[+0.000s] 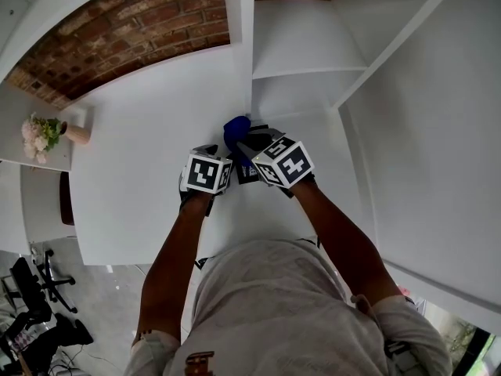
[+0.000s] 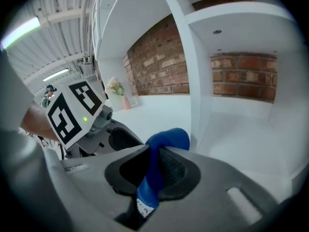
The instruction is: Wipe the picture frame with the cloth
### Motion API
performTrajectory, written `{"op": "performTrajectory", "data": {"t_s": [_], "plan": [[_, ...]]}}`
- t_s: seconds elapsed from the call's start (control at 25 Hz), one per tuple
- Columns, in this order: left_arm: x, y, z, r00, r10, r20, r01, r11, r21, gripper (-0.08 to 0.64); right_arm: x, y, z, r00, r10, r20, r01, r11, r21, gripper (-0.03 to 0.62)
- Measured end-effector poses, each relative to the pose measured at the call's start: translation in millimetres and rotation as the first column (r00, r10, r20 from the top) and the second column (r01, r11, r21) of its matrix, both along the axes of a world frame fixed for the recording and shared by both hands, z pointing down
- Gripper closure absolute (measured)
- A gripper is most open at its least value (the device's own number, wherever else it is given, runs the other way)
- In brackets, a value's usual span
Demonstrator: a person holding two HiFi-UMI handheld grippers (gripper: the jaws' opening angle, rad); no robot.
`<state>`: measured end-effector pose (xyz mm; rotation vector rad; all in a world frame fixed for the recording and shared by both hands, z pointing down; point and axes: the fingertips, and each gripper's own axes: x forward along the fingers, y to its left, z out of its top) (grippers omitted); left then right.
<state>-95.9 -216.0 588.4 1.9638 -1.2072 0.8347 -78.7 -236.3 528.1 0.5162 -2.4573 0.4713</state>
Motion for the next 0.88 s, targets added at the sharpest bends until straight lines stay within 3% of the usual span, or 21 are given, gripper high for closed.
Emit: {"op": "performTrajectory", "data": {"t_s": [0.44, 0.88], "plan": [[1.3, 2.0, 5.9, 1.0, 0.016, -0.007, -0.016, 1.0, -0.023, 0.342, -4.2, -6.9, 29.1, 0.992, 0.007, -0.127, -0.016, 0.998, -0.067, 0.546], [0.8, 2.4, 6.3, 1.0, 0.02, 0.006, -0.02, 1.0, -0.016, 0.339, 25.0, -19.4, 44.1, 0.967, 0.092, -0.236, -0.114, 0.99, -0.082, 0.546]]}}
